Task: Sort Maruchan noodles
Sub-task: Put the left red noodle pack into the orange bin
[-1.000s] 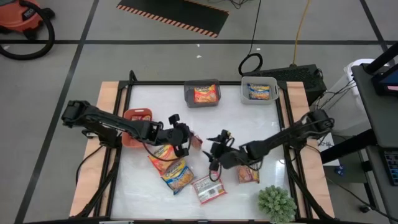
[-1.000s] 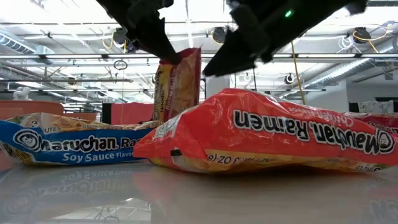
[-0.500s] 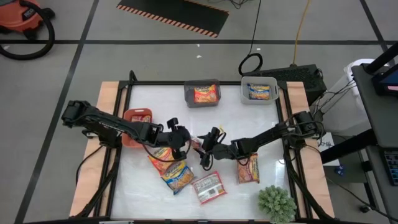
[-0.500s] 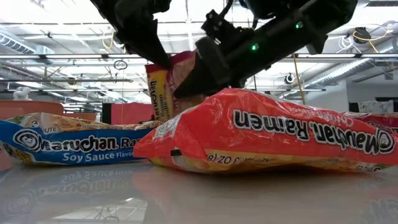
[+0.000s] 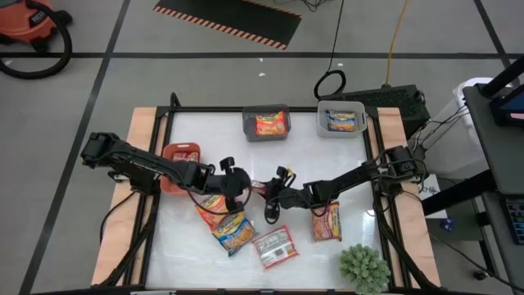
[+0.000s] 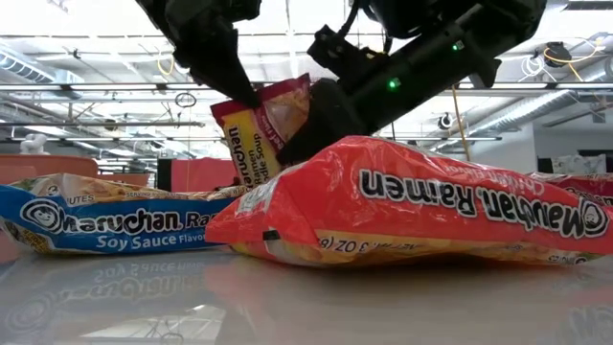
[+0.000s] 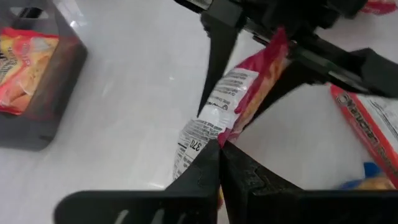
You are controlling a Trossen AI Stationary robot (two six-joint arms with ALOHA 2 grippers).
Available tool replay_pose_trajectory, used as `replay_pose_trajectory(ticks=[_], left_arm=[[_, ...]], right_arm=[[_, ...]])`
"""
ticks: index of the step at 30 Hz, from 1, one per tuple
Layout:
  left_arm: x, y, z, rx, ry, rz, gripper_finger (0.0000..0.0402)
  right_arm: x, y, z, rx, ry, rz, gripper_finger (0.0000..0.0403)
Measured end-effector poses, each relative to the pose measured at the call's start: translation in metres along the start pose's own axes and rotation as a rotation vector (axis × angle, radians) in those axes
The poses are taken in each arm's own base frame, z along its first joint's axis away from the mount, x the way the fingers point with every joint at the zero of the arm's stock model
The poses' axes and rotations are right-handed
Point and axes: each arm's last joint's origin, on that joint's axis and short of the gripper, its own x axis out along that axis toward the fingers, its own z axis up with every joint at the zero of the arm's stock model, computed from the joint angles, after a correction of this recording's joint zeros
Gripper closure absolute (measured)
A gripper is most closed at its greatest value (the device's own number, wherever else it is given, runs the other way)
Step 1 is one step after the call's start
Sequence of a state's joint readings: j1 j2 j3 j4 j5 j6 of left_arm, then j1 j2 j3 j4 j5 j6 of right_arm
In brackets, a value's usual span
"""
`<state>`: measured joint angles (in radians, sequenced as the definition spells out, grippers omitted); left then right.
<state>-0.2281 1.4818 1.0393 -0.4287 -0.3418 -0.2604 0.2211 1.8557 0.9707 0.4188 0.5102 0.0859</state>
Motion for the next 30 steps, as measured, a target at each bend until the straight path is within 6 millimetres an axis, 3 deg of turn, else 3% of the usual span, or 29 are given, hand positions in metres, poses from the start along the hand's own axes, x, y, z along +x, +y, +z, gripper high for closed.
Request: replay_pose_trajectory(ticks=[15,24,30], left_arm=[[-0.008,-0.022,-0.007,0.059,-0.001,-0.029,0.0211],[-0.010,-0.032,-0.010,0.057,-0.010,-0.054,0.0149],[-0.004,-0.038,-0.007,0.044,-0.146,-0.019,0.0111]], right_arm=[[-0.017,-0.004,0.013,-0.031,0.047,0.272,0.0280],[-0.037,-0.014,0.017,-0.106,0.154,0.315,0.0281],[-0.047,-0.018,0.028,-0.120,0.109,0.318,0.0281]])
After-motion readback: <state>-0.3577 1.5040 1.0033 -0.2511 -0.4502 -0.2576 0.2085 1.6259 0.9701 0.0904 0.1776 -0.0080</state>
